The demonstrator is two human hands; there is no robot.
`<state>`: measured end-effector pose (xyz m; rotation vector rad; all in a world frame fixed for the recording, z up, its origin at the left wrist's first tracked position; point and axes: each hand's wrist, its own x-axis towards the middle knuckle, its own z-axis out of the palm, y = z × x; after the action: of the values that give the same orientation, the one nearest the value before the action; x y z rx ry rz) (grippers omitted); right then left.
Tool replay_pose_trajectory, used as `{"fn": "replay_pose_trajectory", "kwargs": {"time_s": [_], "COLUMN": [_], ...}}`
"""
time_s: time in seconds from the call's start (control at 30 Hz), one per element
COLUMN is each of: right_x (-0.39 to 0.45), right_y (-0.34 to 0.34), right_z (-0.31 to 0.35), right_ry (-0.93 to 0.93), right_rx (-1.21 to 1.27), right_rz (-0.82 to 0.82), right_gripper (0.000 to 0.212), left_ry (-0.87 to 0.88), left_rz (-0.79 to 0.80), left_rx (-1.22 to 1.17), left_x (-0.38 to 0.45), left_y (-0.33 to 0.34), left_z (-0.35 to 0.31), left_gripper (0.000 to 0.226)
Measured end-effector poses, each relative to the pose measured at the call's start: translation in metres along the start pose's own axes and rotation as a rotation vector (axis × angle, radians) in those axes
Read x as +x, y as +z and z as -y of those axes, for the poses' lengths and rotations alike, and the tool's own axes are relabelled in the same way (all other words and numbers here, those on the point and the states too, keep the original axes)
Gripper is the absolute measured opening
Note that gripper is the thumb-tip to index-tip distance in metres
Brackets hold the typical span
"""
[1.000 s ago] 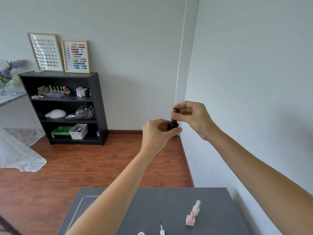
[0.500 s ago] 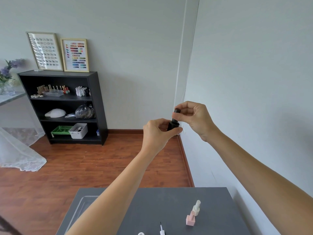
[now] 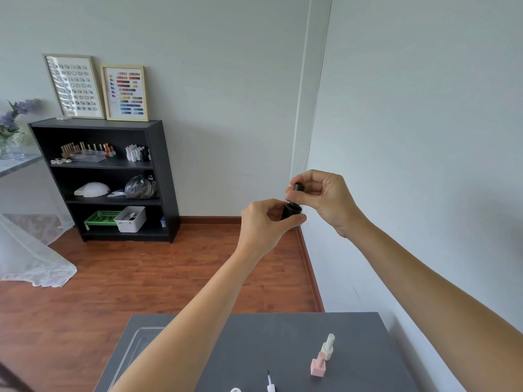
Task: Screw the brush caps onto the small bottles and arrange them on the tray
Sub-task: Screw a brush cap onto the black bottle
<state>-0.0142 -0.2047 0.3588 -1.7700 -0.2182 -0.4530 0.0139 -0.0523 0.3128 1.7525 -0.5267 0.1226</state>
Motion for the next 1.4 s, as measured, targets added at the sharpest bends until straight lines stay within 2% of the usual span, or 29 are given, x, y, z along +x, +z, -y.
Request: {"fn": "replay_pose_trajectory", "kwargs": {"time_s": [0.17, 0.3, 0.57, 0.7, 0.9, 1.0, 1.07, 1.2, 1.3, 1.4], "right_x": [-0.002, -0.005, -0.021, -0.036, -0.079, -0.108, -0.127, -0.159, -0.175, -0.187], "right_y": [-0.010, -0.007, 0.012, 0.018, 0.034, 0.046, 0.053, 0.062, 0.067, 0.072], "right_z": [0.004, 0.000, -0.021, -0.042, -0.096, -0.128, -0.150, -0.187, -0.209, -0.228], "right_ry": [0.026, 0.018, -0.004, 0.051, 0.213, 0.292, 0.365, 0.518, 0.634, 0.711], "right_rx": [0.152, 0.018, -0.192, -0.199, -0.256, -0.317, -0.359, -0.428, -0.553, -0.735], "right_rz": [0.160, 0.090, -0.126, -0.106, -0.002, 0.030, 0.042, 0.025, 0.026, 0.107], "right_gripper": [0.027, 0.014, 0.008, 0.010, 0.009, 0.008, 0.008, 0.009, 0.007, 0.008], "left_ry": [-0.016, -0.009, -0.001, -0.044, -0.196, -0.323, -0.421, -0.537, -0.606, -0.644], "left_rz": [0.044, 0.059, -0.017, 0.004, 0.233, 0.421, 0.520, 0.675, 0.783, 0.828], "left_rx": [-0.024, 0.023, 0.123, 0.131, 0.194, 0.273, 0.320, 0.493, 0.542, 0.529], "left_x": [-0.002, -0.005, -0.016, -0.029, -0.062, -0.081, -0.096, -0.129, -0.155, -0.178], "left_y": [-0.001, 0.002, 0.017, 0.018, 0.012, 0.008, 0.004, -0.009, -0.017, -0.019], "left_z": [-0.001, 0.000, 0.015, 0.040, 0.098, 0.131, 0.156, 0.201, 0.227, 0.246], "left_gripper": [0.022, 0.020, 0.018, 0.018, 0.027, 0.057, 0.068, 0.059, 0.068, 0.072]}}
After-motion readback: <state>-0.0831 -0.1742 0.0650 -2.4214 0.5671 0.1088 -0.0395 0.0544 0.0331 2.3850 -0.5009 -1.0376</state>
